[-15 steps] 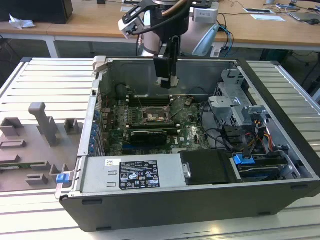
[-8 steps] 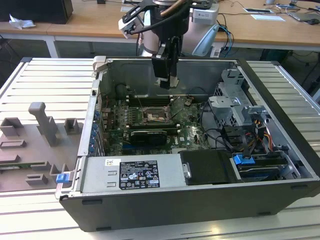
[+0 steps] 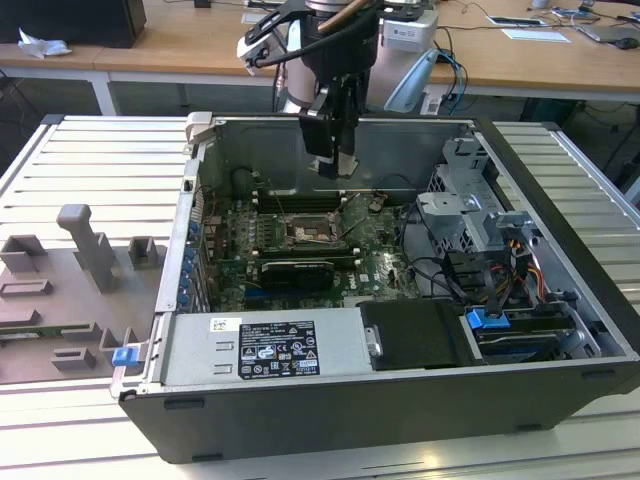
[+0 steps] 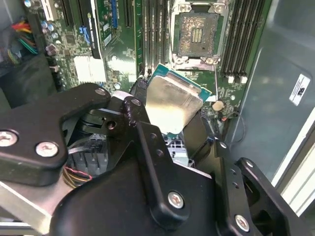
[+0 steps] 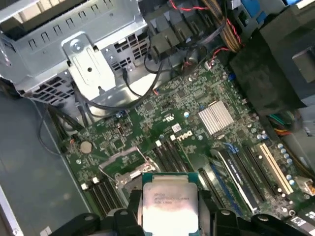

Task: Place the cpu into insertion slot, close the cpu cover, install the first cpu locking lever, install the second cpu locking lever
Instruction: 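Place the cpu into insertion slot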

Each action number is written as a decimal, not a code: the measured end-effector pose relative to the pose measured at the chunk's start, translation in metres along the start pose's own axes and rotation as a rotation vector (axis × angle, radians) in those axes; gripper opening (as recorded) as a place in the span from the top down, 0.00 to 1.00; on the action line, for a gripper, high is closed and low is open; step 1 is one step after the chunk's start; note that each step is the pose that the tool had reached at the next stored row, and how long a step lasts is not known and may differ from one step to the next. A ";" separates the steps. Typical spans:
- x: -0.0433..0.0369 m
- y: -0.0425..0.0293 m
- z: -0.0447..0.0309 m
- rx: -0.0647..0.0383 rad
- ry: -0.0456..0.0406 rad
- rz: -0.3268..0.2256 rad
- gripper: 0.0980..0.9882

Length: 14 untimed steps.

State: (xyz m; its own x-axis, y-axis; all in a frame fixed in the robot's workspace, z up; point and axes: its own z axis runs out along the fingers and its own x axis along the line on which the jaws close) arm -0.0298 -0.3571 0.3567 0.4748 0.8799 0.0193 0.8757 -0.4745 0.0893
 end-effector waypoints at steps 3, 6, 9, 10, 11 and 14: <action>0.0000 -0.0001 0.0012 0.002 0.0092 -0.099 0.50; 0.0000 -0.0001 0.0016 0.003 0.0142 -0.154 0.50; 0.0000 -0.0001 0.0016 0.004 0.0169 -0.185 0.50; 0.0000 -0.0001 0.0017 0.004 0.0180 -0.197 0.50; 0.0000 -0.0001 0.0017 0.004 0.0186 -0.204 0.50; 0.0000 -0.0002 0.0020 0.005 0.0215 -0.229 0.50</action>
State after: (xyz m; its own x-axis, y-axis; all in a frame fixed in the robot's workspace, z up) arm -0.0298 -0.3571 0.3547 0.2618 0.9649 0.0204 0.9608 -0.2626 0.0887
